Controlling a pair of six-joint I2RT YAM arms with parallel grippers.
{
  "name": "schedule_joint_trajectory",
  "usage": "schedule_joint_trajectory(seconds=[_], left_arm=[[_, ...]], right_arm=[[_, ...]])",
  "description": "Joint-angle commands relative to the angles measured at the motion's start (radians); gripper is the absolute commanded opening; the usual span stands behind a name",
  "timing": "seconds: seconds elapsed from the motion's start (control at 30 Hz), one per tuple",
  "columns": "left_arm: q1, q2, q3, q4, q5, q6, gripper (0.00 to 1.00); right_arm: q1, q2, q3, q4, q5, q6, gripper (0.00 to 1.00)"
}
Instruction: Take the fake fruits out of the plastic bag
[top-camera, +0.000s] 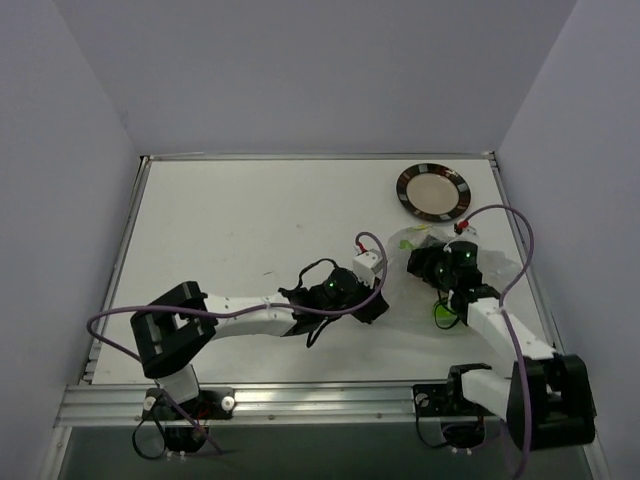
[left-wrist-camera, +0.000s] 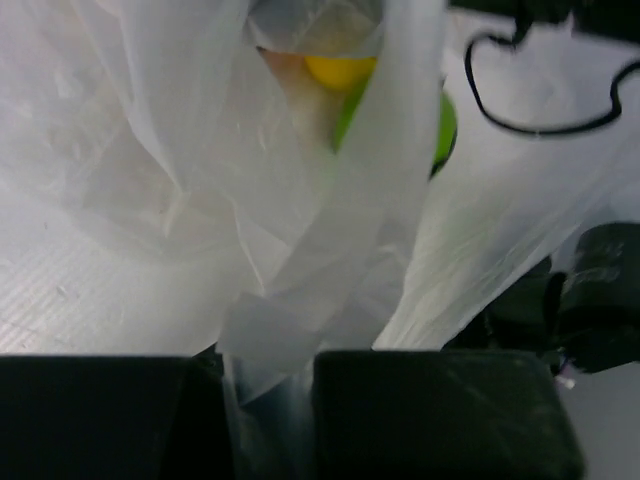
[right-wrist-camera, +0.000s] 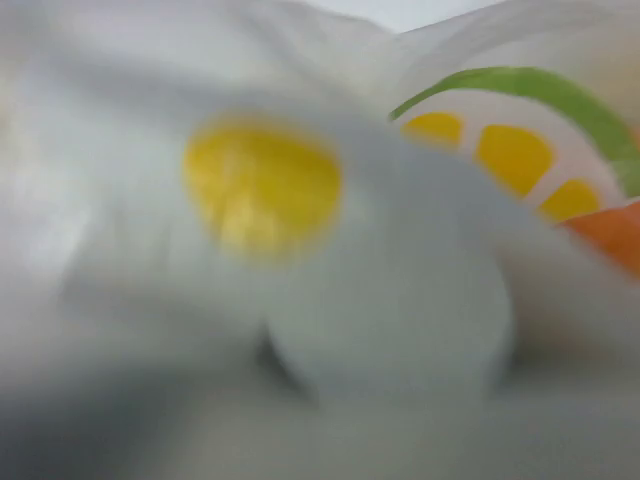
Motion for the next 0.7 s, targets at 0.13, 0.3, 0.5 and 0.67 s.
schedule_joint_trajectory(seconds=[0.13,0.3,0.5,0.67], left_arm=[[0.024,-0.066,0.055,0.138,-0.062,-0.082,0.02],[0.044,-0.015,0.093,0.154,-0.081,-0.131,0.02],[0.092,0.052,0.131,0.201,-0.057,-0.185,0.02],[0.093,0.066,0.118,0.238,-0.060,-0.189,0.02]], right_arm=[[0.112,-0.336,0.026,-0.277,-0.031,0.020,0.23],[0.189,-0.430,0.055,-0.320,0.020,0.069,0.23],[0.236,-0.531,0.167,-0.358,0.039,0.054,0.23],[0.240,-0.571,0.271,-0.426,0.080,0.038,0.23]])
